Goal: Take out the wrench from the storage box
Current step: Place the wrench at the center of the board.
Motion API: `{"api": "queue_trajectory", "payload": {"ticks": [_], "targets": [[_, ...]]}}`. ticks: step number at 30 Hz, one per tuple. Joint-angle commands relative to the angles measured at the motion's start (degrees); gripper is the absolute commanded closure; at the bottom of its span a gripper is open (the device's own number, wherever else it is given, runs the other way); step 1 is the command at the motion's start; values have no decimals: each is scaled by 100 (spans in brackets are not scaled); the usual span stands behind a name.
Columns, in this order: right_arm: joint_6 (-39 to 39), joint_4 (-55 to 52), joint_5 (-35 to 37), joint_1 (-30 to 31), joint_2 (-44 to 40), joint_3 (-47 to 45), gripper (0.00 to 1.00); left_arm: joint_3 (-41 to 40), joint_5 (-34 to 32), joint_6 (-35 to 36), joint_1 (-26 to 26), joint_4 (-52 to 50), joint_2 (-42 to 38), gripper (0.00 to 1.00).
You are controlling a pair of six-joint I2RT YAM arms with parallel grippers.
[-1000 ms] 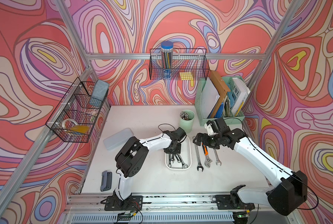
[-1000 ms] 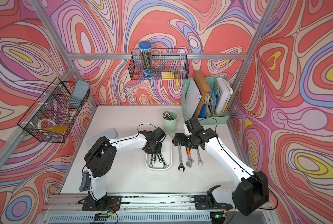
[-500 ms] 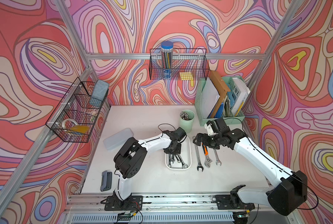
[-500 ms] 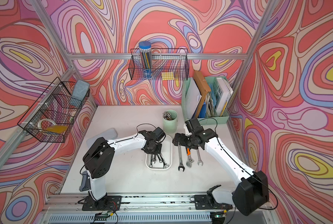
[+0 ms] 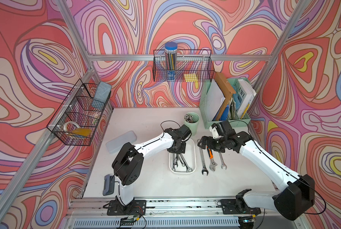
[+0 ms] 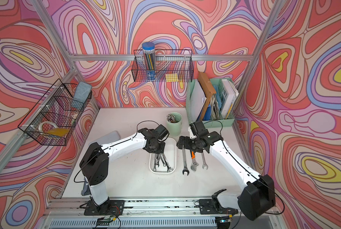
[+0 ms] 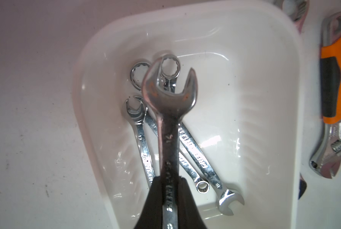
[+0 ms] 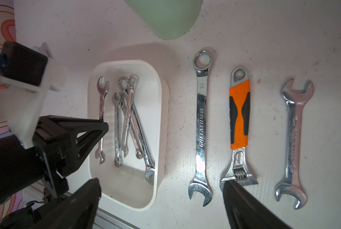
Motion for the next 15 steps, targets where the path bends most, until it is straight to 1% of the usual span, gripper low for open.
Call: {"api": "queue_trajectory", "payload": {"ticks": [1,6,11,15], "targets": [[31,91,-34,2,53,120,2,158,-255,223,75,-562,-322,100],[12,96,-53,-2,101,173,2,-135,-345,356,417,-761,-800,100],[25,129,-112,-2,108,175,2,-815,-251,431,835,-657,-1320,100],[43,138,-139,-3,112,156,2,-1456,-93,401,1078,-268,-1438,100]]}}
